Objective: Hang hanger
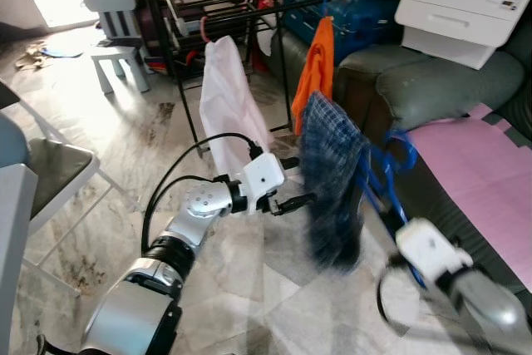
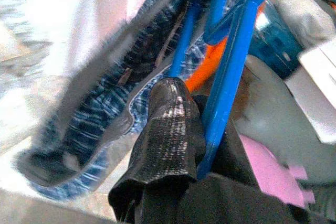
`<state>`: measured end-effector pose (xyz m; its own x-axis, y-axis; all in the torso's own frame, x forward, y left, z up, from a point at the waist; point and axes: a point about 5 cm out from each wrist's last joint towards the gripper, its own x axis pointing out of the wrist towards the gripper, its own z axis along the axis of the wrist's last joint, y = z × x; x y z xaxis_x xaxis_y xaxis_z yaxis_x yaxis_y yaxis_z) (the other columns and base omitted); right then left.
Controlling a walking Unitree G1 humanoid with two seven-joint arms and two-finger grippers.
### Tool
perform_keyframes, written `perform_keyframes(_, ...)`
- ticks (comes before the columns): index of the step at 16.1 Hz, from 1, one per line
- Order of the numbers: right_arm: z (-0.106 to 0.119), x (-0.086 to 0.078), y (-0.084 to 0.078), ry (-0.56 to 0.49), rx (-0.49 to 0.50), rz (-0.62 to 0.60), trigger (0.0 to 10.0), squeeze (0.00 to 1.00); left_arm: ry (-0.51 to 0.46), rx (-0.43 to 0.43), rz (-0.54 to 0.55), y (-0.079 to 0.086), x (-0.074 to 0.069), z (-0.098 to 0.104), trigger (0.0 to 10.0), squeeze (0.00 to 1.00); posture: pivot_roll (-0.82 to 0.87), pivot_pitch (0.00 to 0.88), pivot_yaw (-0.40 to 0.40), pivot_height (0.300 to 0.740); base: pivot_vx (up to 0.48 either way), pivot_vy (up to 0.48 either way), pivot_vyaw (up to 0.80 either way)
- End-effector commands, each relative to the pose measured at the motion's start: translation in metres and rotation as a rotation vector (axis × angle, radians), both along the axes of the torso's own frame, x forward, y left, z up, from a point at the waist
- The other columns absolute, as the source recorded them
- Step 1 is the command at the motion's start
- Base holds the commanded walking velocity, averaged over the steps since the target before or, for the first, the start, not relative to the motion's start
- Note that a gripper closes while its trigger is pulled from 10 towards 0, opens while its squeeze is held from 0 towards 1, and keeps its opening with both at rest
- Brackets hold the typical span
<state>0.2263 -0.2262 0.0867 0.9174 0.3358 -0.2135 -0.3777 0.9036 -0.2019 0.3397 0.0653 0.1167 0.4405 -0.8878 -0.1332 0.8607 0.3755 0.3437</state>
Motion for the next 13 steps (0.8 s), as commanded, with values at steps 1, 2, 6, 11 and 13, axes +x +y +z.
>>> perform_keyframes(1, 0.006, -0.005, 0.002, -0.03, 0.0, 0.059, 10.0, 0.0, -0.059, 0.056, -0.004, 0.009, 0.002, 0.003, 10.0, 1.0, -0.02, 0.0, 0.046, 0.74, 0.0, 0.0, 0.0)
perform_keyframes(2, 0.004, -0.01, 0.002, -0.016, 0.003, 0.081, 10.0, 0.0, -0.082, 0.097, -0.029, 0.012, 0.0, 0.0, 10.0, 1.0, -0.02, 0.0, 0.046, 0.74, 0.0, 0.0, 0.0)
perform_keyframes(6, 0.0, -0.024, 0.007, 0.043, 0.024, 0.188, 10.0, 0.0, -0.17, 0.224, -0.074, 0.027, 0.002, 0.005, 10.0, 1.0, -0.02, 0.0, 0.051, 0.74, 0.0, 0.0, 0.0)
perform_keyframes(11, 0.003, -0.039, -0.005, 0.143, -0.036, 0.303, 10.0, 0.0, -0.267, 0.326, -0.087, 0.03, 0.003, 0.007, 10.0, 1.0, -0.03, 0.0, 0.046, 0.74, 0.0, 0.0, 0.0)
perform_keyframes(13, 0.003, -0.042, -0.009, 0.17, -0.059, 0.339, 10.0, 0.0, -0.275, 0.346, -0.097, 0.031, 0.002, 0.005, 10.0, 1.0, -0.02, 0.0, 0.044, 0.74, 0.0, 0.0, 0.0)
